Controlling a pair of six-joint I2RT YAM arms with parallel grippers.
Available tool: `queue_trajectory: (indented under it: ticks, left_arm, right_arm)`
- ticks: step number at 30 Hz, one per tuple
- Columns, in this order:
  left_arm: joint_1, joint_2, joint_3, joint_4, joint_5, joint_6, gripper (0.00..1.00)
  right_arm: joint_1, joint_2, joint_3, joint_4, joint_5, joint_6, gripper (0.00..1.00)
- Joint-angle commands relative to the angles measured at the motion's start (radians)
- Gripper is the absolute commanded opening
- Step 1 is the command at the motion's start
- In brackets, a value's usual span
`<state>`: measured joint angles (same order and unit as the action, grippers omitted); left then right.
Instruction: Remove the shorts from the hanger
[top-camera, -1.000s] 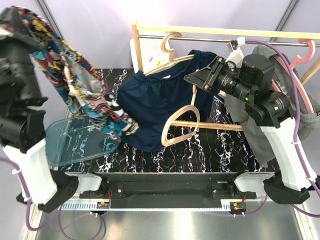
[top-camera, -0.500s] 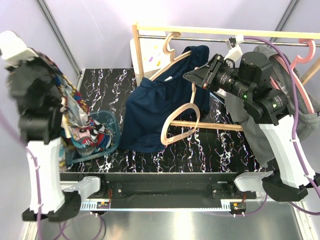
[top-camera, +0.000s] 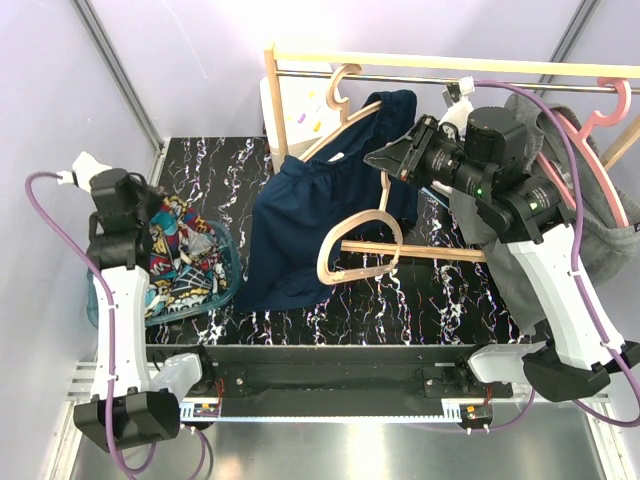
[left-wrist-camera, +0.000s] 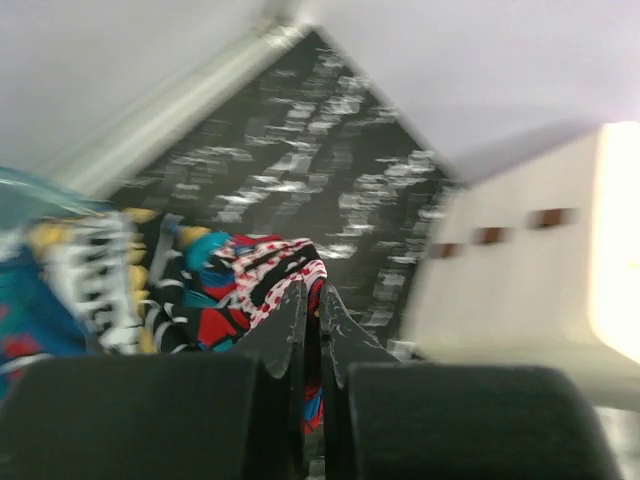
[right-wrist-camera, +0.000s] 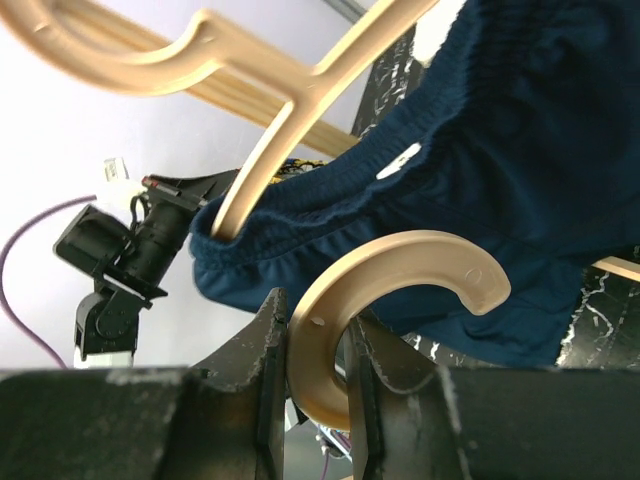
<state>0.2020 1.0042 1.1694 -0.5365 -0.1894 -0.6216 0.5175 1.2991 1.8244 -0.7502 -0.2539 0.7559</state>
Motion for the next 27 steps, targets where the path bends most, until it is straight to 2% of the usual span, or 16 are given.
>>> queue_trajectory:
  ticks: [1,3,6,10,11,13,14,15,17,20,22,23,24,25,27]
  left_arm:
    - [0.005,-0.045,-0.161,0.098,0.183,-0.318,0.0]
    - [0.004,-0.135,-0.296,0.051,0.133,-0.471,0.0]
    - [0.005,-0.255,-0.404,-0.142,-0.023,-0.619,0.0]
    - [0.004,-0.271,-0.352,-0.2,-0.154,-0.519,0.02]
    - [-0.004,-0.266,-0.334,-0.245,-0.18,-0.524,0.21]
    - [-0.009,-0.274,-0.277,-0.307,-0.241,-0.572,0.42]
    - [-0.01,-0.282,-0.263,-0.327,-0.248,-0.57,0.6]
    - [-0.009,-0.294,-0.246,-0.333,-0.245,-0.541,0.83]
    - [-0.009,-0.302,-0.174,-0.361,-0.226,-0.492,0.88]
    - [-0.01,-0.314,-0.055,-0.375,-0.161,-0.385,0.91]
    - [-0.01,-0.328,0.042,-0.317,-0.024,-0.293,0.82]
    - [-0.012,-0.329,0.07,-0.271,0.055,-0.247,0.77]
    - [-0.01,-0.322,0.123,-0.222,0.249,-0.189,0.76]
    - [-0.01,-0.311,0.148,-0.121,0.346,-0.178,0.77]
    - [-0.022,-0.251,0.241,-0.082,0.549,-0.17,0.8]
  right_arm:
    - [-0.037,-0.026,-0.019,0.048,-0.011,-0.009,0.0]
    - [-0.059,-0.027,-0.025,0.046,-0.022,-0.001,0.0]
    - [-0.07,-0.032,-0.045,0.054,-0.031,0.01,0.0]
    - [-0.08,-0.047,-0.06,0.054,-0.036,0.011,0.0]
    - [-0.083,-0.055,-0.063,0.049,-0.036,0.005,0.0]
    - [-0.089,-0.057,-0.062,0.045,-0.033,-0.004,0.0]
    - [-0.097,-0.058,-0.053,0.035,-0.031,-0.015,0.0]
    - [-0.102,-0.06,-0.045,0.031,-0.021,-0.024,0.0]
    - [-0.114,-0.051,-0.012,0.005,-0.013,-0.064,0.0]
    - [-0.123,-0.038,0.039,-0.052,0.007,-0.121,0.0]
    - [-0.123,-0.053,0.024,-0.055,0.041,-0.147,0.0]
    - [-0.123,-0.076,0.015,-0.055,0.066,-0.177,0.0]
    - [-0.123,-0.09,0.001,-0.054,0.079,-0.19,0.0]
    - [-0.123,-0.099,-0.023,-0.051,0.093,-0.208,0.0]
    - [-0.123,-0.136,-0.054,-0.043,0.134,-0.262,0.0]
